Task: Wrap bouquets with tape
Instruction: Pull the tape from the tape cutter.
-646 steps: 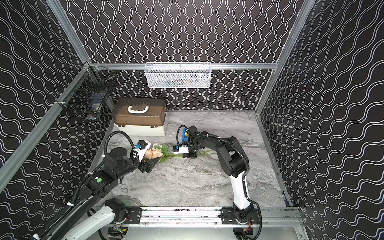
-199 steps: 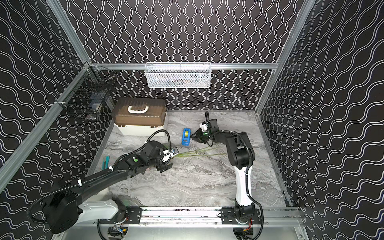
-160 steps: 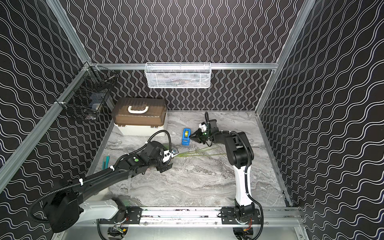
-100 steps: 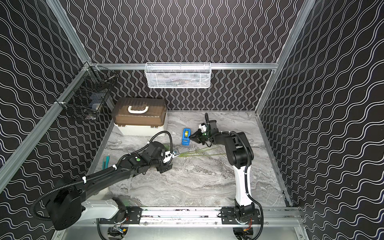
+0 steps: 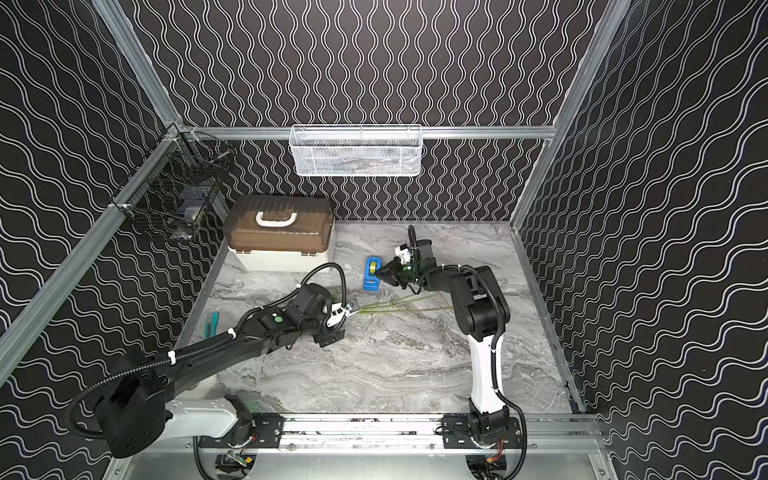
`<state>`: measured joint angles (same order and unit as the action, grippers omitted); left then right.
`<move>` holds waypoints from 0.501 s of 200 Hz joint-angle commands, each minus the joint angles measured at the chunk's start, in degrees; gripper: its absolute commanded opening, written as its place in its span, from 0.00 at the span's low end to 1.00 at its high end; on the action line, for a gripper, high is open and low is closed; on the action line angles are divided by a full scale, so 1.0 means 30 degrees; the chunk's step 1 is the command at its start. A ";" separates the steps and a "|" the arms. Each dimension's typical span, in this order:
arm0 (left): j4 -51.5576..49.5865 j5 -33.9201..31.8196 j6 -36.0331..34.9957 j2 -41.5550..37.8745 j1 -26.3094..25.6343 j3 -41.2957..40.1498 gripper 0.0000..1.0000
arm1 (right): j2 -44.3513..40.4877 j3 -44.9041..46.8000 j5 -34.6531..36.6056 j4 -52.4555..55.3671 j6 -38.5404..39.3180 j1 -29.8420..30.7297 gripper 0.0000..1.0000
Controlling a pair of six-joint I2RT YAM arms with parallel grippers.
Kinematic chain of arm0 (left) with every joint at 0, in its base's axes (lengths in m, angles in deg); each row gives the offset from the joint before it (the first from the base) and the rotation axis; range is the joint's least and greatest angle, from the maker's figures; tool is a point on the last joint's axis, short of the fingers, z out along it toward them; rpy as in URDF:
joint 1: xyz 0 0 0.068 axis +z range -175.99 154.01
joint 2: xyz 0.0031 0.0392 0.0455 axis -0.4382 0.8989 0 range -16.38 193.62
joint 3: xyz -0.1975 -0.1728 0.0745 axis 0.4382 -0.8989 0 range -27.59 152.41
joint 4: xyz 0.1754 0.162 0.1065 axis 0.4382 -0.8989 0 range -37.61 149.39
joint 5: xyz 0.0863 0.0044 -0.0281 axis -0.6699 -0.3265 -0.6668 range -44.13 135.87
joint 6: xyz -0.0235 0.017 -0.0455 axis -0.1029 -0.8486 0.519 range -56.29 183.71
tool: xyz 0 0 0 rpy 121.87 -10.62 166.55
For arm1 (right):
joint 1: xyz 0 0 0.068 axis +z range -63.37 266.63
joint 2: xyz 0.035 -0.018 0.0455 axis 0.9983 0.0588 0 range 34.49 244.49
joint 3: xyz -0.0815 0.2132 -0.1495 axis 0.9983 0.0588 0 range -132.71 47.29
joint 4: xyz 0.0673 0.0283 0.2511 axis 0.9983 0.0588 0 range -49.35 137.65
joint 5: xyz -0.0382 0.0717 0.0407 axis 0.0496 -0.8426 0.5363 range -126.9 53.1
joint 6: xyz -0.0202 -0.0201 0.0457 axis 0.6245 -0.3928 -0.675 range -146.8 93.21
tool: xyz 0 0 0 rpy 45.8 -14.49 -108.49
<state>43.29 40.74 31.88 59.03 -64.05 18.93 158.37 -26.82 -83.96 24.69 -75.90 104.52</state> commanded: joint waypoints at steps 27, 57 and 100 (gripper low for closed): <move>0.0005 -0.0086 -0.0580 0.0027 0.0002 0.0144 0.89 | -0.0026 -0.0134 0.0221 0.0157 0.0268 0.0037 0.22; 0.0012 -0.0085 -0.0634 0.0022 -0.0020 0.0108 0.90 | 0.0587 -0.0343 -0.0123 -0.0470 -0.0154 0.0171 0.25; -0.0029 -0.0166 -0.0682 0.0071 -0.0017 0.0139 0.90 | 0.1151 -0.0961 0.0111 -0.0115 0.0031 0.0445 0.25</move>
<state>43.18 40.13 31.42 59.21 -64.05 18.93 160.81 -28.92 -84.31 24.93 -75.61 105.66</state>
